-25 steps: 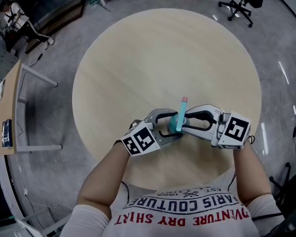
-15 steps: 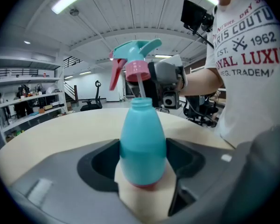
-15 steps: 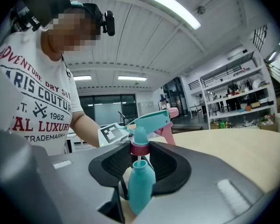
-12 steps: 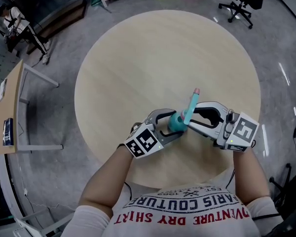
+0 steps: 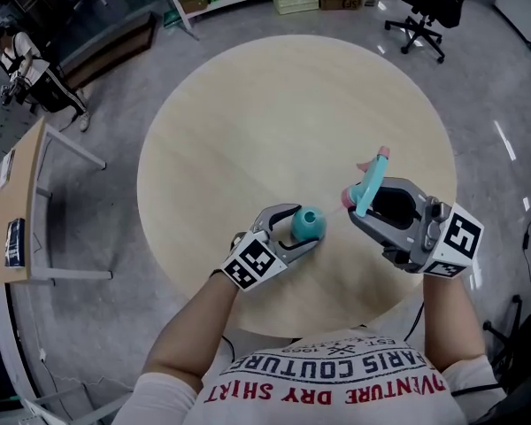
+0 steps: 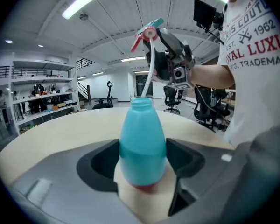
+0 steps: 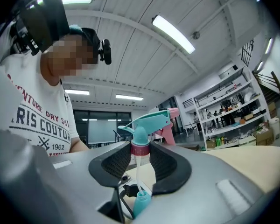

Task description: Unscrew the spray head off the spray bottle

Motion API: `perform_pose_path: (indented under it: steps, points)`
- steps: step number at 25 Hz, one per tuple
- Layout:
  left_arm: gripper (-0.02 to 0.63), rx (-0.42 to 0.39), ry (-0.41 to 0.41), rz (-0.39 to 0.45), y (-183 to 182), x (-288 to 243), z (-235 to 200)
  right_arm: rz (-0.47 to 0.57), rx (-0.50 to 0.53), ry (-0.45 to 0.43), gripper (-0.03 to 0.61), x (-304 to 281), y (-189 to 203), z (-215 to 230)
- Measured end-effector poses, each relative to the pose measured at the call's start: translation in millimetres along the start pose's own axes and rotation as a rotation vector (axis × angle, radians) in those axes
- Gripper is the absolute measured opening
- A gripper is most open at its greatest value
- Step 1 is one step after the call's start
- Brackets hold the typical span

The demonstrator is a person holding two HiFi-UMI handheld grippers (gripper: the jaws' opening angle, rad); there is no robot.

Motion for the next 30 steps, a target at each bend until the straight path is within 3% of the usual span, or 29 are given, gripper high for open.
perform_pose_path:
  steps: [6, 9, 15, 22, 28, 29, 30]
  points:
    - [0.310, 0.025, -0.033, 0.052, 9.8, 14.8, -11.6, 0.023, -0.043, 0.071, 0.129, 2.5, -4.7, -1.3]
    - [0.325, 0.039, -0.045, 0.077, 0.9, 19.0, -11.0, -0.017, -0.076, 0.123, 0.129, 15.2, 2.6, 4.2]
    - [0.328, 0.016, -0.095, 0.071, -13.3, 23.5, 3.8, -0.265, -0.095, 0.308, 0.129, 49.8, 39.8, 31.5]
    - [0.321, 0.067, -0.224, 0.218, -34.0, 82.9, 2.4, -0.668, -0.193, 0.330, 0.128, 46.6, 111.3, 53.0]
    - [0.266, 0.174, -0.269, 0.298, -32.5, 113.2, 7.4, -0.854, -0.242, 0.357, 0.129, 14.9, 161.4, 67.3]
    - [0.246, 0.188, -0.269, 0.289, -28.5, 111.9, 8.7, -0.871, -0.252, 0.361, 0.129, 9.7, 169.9, 70.0]
    - [0.163, 0.200, -0.266, 0.277, -24.4, 110.2, 10.4, -0.888, -0.259, 0.365, 0.129, 5.5, 178.2, 72.6]
Point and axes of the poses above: the fingertips, and each gripper's own axes: x backward along the fingers, z to its right, y out of its underside, the point moved 2 cm from there along x, backward along the fingers, and after that the axes turned 12 degrees about -z, right-handed, at the moved point
